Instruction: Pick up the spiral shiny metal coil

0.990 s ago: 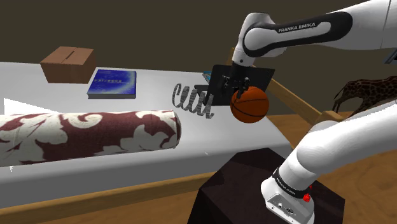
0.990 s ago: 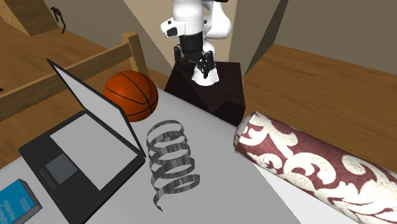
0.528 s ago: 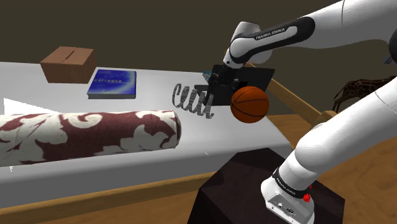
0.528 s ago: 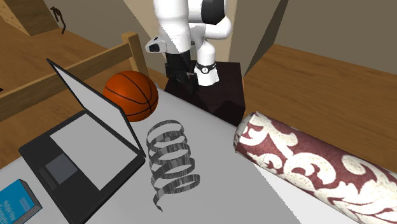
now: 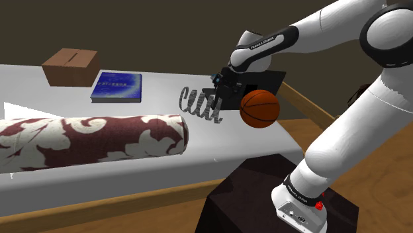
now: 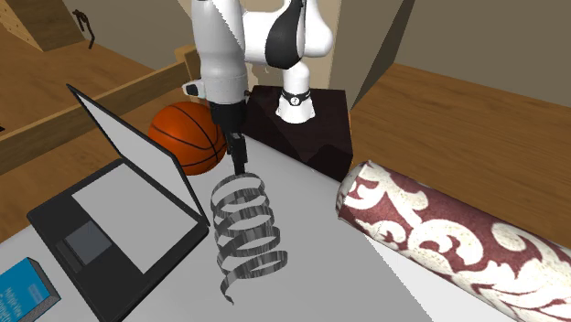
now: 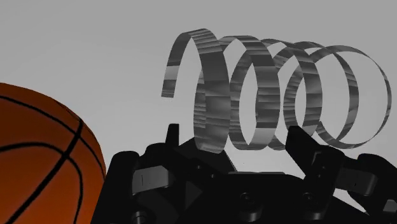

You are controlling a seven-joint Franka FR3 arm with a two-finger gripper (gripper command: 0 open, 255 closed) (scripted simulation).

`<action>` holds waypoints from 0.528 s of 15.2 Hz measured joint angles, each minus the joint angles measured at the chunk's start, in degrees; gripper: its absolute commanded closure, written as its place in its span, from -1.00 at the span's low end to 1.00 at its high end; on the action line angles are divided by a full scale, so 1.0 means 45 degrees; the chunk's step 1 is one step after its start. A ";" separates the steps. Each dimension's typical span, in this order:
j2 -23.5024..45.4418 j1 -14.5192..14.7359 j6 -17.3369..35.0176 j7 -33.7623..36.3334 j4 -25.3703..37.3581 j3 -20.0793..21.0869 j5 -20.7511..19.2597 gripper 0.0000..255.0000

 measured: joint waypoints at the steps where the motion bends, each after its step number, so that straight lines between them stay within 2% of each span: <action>1: 0.0212 -0.0042 0.0264 0.0138 0.0036 -0.0030 -0.0001 -1.00; 8: 0.0940 -0.0063 0.1460 0.0165 -0.0346 -0.0050 0.0122 -1.00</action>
